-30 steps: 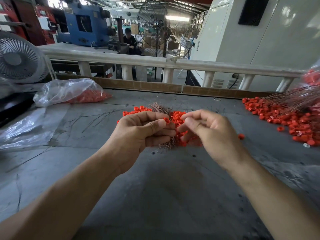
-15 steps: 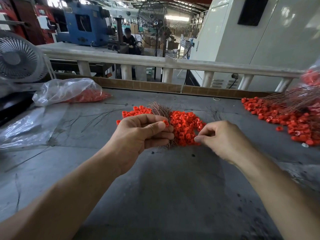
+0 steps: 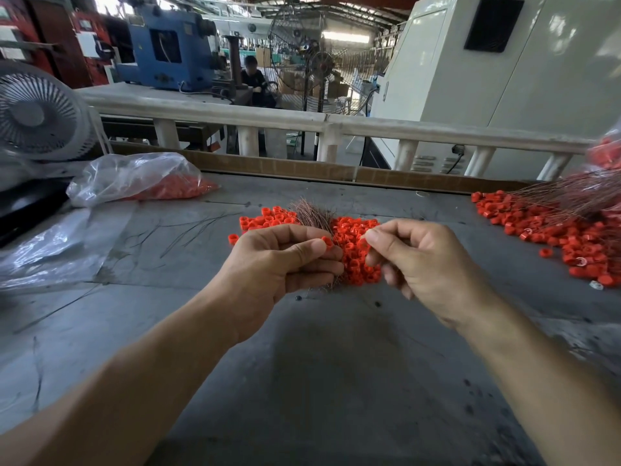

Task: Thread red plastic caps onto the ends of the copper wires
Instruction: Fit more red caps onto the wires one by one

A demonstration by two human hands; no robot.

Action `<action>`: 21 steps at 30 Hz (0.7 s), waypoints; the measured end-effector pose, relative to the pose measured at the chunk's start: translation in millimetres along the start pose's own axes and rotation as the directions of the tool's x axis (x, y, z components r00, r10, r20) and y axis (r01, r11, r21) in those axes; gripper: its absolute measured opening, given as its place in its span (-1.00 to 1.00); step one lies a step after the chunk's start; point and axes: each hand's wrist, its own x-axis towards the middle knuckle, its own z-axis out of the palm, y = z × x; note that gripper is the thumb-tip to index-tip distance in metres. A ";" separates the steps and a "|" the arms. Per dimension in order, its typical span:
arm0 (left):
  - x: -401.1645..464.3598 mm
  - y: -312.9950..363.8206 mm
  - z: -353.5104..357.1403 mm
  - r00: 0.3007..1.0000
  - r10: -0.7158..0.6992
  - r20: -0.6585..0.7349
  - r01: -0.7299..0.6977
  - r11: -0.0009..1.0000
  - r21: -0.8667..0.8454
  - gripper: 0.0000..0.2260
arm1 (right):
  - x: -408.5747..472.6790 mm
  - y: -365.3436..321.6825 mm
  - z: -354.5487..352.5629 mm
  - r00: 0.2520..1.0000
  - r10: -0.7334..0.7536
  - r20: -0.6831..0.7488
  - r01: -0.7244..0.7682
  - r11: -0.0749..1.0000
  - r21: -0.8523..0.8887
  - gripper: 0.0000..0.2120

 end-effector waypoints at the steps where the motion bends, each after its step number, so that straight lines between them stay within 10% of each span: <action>1: -0.2 -0.6 0.6 1.000 -0.007 0.004 0.007 1.000 -0.008 -0.73 | -1.6 -1.4 4.9 0.999 -0.030 0.022 0.030 1.000 0.008 -0.86; 21: -0.4 0.4 4.5 1.000 -0.008 -0.017 0.007 0.997 -0.072 -0.71 | -15.7 -15.3 20.1 0.990 -0.142 0.010 0.142 0.987 -0.077 -0.88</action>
